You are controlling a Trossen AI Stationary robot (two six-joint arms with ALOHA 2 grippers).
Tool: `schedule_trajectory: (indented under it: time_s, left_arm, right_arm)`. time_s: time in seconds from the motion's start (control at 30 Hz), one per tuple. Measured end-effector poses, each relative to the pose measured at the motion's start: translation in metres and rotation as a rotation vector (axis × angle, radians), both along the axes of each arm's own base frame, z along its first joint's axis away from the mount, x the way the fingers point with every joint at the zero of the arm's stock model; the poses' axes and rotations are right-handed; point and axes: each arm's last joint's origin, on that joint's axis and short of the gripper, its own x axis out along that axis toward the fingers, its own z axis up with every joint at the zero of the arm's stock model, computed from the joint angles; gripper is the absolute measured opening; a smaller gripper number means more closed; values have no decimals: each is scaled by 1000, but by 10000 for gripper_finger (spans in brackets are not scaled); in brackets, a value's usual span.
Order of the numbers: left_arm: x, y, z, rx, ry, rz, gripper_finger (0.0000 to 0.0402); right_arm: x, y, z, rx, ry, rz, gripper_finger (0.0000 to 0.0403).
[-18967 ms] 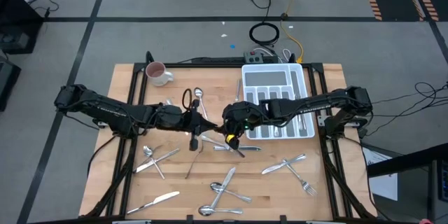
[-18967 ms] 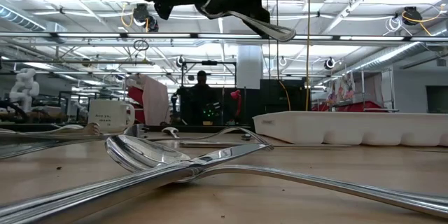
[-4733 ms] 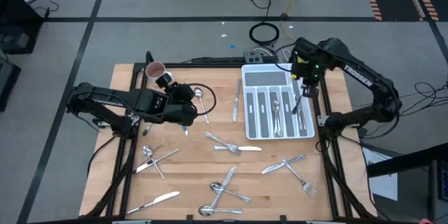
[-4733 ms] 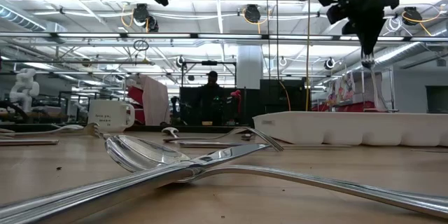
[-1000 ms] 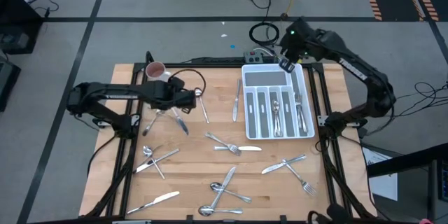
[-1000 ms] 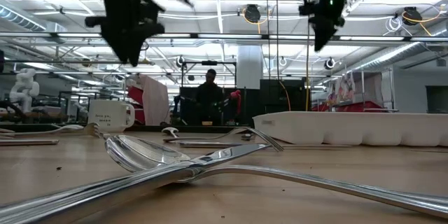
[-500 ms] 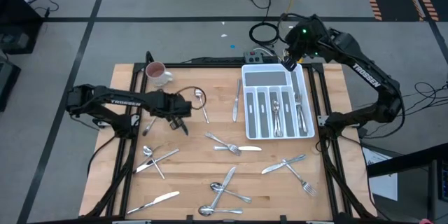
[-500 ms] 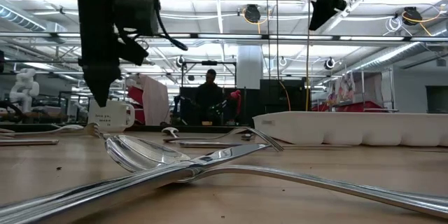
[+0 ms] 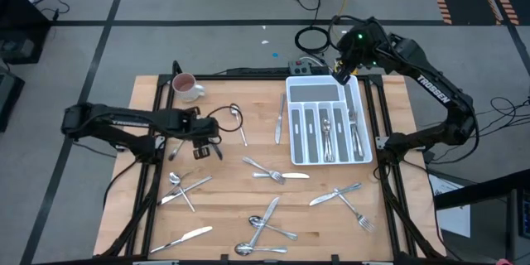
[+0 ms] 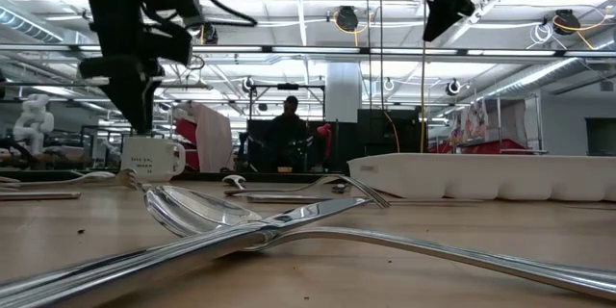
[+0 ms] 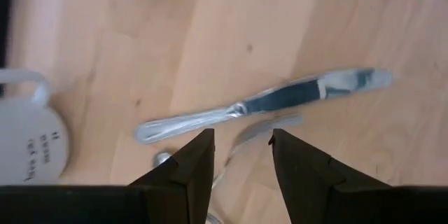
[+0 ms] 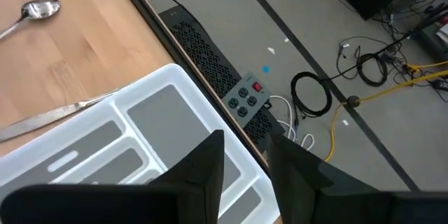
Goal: Sort silverware
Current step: Put the fork in the right section of the silverware tray
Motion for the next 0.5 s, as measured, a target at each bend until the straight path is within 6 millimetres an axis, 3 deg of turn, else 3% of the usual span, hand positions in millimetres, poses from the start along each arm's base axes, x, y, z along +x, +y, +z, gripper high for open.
schedule_trajectory:
  time_s: [0.17,0.3,0.5]
  left_arm:
    - [-8,17,7,-44,-101,470,150]
    - [-15,23,5,-187,-194,1020,150]
    - [-13,27,3,-229,-264,1252,150]
  right_arm:
    - [0,0,0,4,-6,-7,100]
    - [0,0,0,8,-15,-16,100]
    - [1,0,0,8,-24,-22,100]
